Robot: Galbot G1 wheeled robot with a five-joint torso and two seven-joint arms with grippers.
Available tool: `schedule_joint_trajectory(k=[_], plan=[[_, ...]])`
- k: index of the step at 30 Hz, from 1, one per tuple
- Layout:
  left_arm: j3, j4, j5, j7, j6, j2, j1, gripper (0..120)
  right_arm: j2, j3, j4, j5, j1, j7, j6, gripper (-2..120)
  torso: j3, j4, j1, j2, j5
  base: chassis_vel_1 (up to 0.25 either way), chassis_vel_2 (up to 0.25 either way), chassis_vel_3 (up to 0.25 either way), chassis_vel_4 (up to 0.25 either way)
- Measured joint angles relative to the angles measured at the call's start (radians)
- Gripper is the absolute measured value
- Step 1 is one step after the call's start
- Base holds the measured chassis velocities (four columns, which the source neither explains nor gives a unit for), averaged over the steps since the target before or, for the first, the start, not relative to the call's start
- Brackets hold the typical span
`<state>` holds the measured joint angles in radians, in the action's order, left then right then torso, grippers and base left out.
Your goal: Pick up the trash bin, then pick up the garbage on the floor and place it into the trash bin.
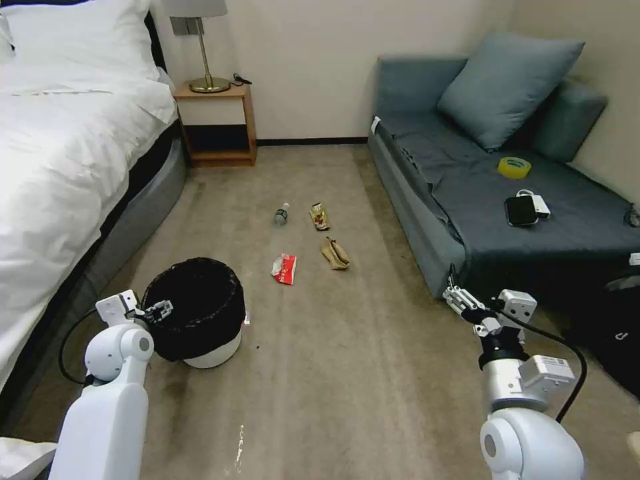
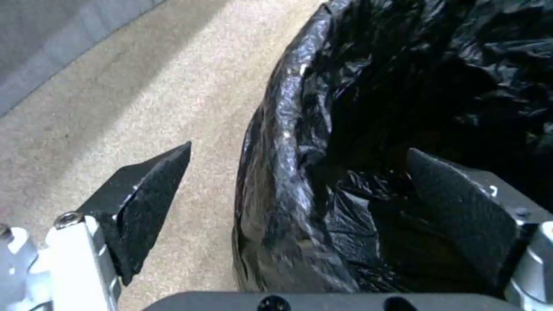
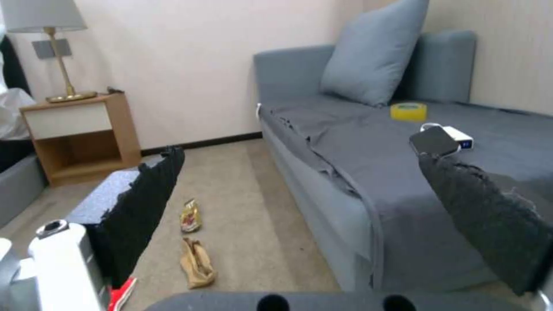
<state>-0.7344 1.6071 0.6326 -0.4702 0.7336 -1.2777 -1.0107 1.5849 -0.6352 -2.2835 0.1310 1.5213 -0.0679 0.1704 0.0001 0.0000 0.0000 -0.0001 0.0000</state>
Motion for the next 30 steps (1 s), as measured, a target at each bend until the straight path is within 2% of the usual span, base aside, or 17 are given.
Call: schedule_joint_trajectory(k=[10,12,13,17,19,22,23,27,28,30], plan=[[0.003,-0.046,0.037,-0.023,0.004,0.005,0.026,99,0.006,0.000,0.010,-0.004,-0.005,0.000,-0.007,100,0.000,0.0000,0.000,0.000,0.0000,0.000,0.000,0.000,0.000],[0.003,-0.052,0.046,-0.028,0.004,0.005,0.028,91,0.006,0.000,0.012,-0.004,-0.005,0.000,-0.010,100,0.000,0.0000,0.000,0.000,0.0000,0.000,0.000,0.000,0.000],[0.003,-0.052,0.046,-0.028,0.004,0.005,0.028,91,0.006,0.000,0.012,-0.004,-0.005,0.000,-0.010,100,0.000,0.0000,0.000,0.000,0.0000,0.000,0.000,0.000,0.000],[0.000,-0.066,0.058,-0.030,0.004,0.005,0.030,72,0.004,-0.001,0.013,-0.004,-0.005,0.000,-0.016,100,0.000,0.0001,0.000,0.000,0.0000,0.000,0.000,0.000,0.000],[0.000,-0.069,0.059,-0.030,0.004,0.004,0.030,69,0.003,-0.001,0.013,-0.004,-0.005,0.000,-0.017,100,0.000,0.0000,0.000,0.000,0.0000,0.000,0.000,0.000,0.000],[-0.002,-0.072,0.068,-0.032,0.004,-0.001,0.028,54,0.000,-0.003,0.013,-0.004,-0.004,0.000,-0.020,100,0.000,0.0000,0.000,0.000,0.0000,0.000,0.000,0.000,0.000],[-0.002,-0.072,0.068,-0.032,0.004,-0.001,0.028,54,0.000,-0.003,0.013,-0.004,-0.004,0.000,-0.020,100,0.000,0.0000,0.000,0.000,0.0000,0.000,0.000,0.000,0.000],[-0.007,-0.076,0.075,-0.035,0.002,-0.008,0.024,37,-0.003,-0.003,0.012,-0.004,0.001,0.000,-0.025,100,0.000,0.0000,0.000,0.000,0.0003,0.000,0.000,0.000,0.000],[-0.007,-0.076,0.075,-0.035,0.002,-0.008,0.024,37,-0.003,-0.003,0.012,-0.004,0.001,0.000,-0.025,100,0.000,0.0000,0.000,0.000,0.0003,0.000,0.000,0.000,0.000],[-0.011,-0.077,0.080,-0.036,-0.002,-0.011,0.020,27,-0.006,-0.004,0.010,-0.004,0.004,0.000,-0.027,100,0.000,0.0000,0.000,0.000,0.0004,0.000,0.000,0.000,0.000]])
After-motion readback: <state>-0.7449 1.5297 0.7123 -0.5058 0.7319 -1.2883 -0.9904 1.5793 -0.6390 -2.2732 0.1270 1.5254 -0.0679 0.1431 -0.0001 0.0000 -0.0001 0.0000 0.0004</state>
